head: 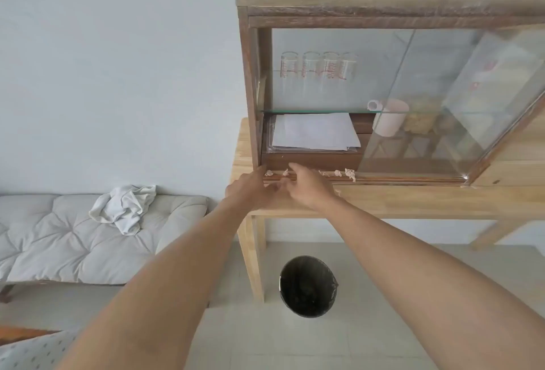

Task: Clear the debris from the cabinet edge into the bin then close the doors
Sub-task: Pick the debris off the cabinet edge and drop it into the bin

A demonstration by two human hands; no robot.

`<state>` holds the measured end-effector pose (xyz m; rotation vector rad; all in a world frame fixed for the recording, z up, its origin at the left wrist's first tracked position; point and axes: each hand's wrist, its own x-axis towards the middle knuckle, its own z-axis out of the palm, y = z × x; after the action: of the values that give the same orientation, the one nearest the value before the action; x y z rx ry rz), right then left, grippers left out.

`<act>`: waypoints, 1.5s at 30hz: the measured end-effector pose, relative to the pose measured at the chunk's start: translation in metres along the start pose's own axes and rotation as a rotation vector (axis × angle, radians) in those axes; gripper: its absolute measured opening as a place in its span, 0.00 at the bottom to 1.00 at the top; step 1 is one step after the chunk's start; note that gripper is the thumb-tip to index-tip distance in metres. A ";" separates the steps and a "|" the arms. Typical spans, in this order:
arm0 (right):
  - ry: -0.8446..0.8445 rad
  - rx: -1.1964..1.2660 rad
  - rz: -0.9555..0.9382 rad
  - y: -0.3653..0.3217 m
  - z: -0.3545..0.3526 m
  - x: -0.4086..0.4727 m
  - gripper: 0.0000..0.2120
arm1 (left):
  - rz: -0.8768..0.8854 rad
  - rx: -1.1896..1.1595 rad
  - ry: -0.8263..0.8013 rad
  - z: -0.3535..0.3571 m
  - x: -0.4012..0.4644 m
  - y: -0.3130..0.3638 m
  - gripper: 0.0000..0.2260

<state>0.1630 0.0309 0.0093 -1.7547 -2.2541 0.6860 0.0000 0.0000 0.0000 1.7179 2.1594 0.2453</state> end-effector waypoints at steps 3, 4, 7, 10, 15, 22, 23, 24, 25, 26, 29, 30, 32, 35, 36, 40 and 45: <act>0.054 0.060 0.027 -0.001 0.006 0.012 0.25 | -0.037 -0.030 0.039 0.006 0.014 -0.001 0.24; 0.054 0.069 0.041 -0.001 0.008 0.013 0.23 | -0.046 -0.037 0.053 0.009 0.017 -0.002 0.18; 0.100 0.115 0.050 0.002 0.013 0.020 0.17 | -0.018 -0.086 0.138 0.014 0.020 -0.005 0.10; 0.142 0.131 0.038 0.005 0.016 0.023 0.14 | 0.001 -0.095 0.182 0.017 0.023 -0.010 0.12; 0.169 0.141 0.020 0.012 0.017 0.016 0.13 | 0.024 -0.143 0.249 0.020 0.021 -0.010 0.13; 0.182 0.098 0.018 0.038 0.007 -0.017 0.11 | -0.060 -0.240 0.245 0.025 -0.019 -0.003 0.15; 0.170 0.100 0.021 0.042 0.005 -0.023 0.11 | -0.062 -0.245 0.248 0.025 -0.027 -0.001 0.15; 0.160 0.104 0.025 0.046 0.003 -0.029 0.11 | -0.059 -0.251 0.255 0.026 -0.034 0.001 0.15; 0.155 0.110 0.028 0.049 0.002 -0.035 0.11 | -0.057 -0.257 0.256 0.026 -0.042 0.004 0.15; 0.153 0.114 0.032 0.051 0.000 -0.041 0.12 | -0.057 -0.265 0.253 0.027 -0.050 0.006 0.15; 0.149 0.133 0.035 0.060 0.000 -0.060 0.12 | -0.061 -0.270 0.238 0.035 -0.071 0.012 0.15; 0.140 0.142 0.036 0.064 0.001 -0.065 0.12 | -0.061 -0.269 0.234 0.039 -0.077 0.014 0.15; 0.122 0.161 0.033 0.073 0.005 -0.076 0.11 | -0.058 -0.266 0.229 0.047 -0.086 0.017 0.15; 0.110 0.190 0.039 0.089 0.013 -0.090 0.12 | -0.042 -0.259 0.209 0.063 -0.095 0.022 0.14; 0.103 0.195 0.048 0.096 0.017 -0.093 0.13 | -0.035 -0.258 0.203 0.069 -0.096 0.023 0.14; 0.062 0.198 0.096 0.120 0.035 -0.103 0.13 | -0.043 -0.239 0.155 0.096 -0.099 0.026 0.14; 0.032 0.179 0.170 0.157 0.068 -0.107 0.14 | -0.038 -0.190 0.072 0.143 -0.091 0.022 0.14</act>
<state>0.2981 -0.0583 -0.1122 -1.8678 -1.9707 0.8568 0.0929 -0.0958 -0.1069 1.5835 2.1401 0.4920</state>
